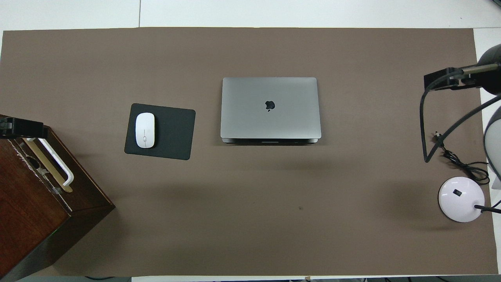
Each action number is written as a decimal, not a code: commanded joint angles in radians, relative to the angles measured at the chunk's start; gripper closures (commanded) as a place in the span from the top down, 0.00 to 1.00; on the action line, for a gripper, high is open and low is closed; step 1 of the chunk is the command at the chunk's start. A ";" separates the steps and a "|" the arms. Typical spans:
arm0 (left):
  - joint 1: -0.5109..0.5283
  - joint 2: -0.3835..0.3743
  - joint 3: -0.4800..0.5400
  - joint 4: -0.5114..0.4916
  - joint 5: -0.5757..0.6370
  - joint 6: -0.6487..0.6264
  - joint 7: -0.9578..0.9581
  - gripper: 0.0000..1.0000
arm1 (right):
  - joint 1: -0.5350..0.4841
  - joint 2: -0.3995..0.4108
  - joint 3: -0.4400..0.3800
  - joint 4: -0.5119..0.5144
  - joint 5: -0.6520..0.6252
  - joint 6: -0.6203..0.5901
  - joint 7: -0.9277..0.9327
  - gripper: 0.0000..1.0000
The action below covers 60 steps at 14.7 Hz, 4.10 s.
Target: Close laptop with both arms
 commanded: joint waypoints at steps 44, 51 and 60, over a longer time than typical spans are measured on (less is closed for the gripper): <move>0.039 0.052 -0.027 0.062 -0.014 -0.010 -0.052 1.00 | 0.051 -0.020 -0.115 -0.007 0.057 -0.089 -0.085 1.00; 0.039 0.050 -0.027 0.062 -0.014 -0.011 -0.054 1.00 | 0.051 -0.017 -0.115 -0.007 0.057 -0.083 -0.087 1.00; 0.038 0.050 -0.024 0.062 -0.016 -0.008 -0.052 1.00 | 0.051 -0.017 -0.115 -0.007 0.057 -0.080 -0.088 1.00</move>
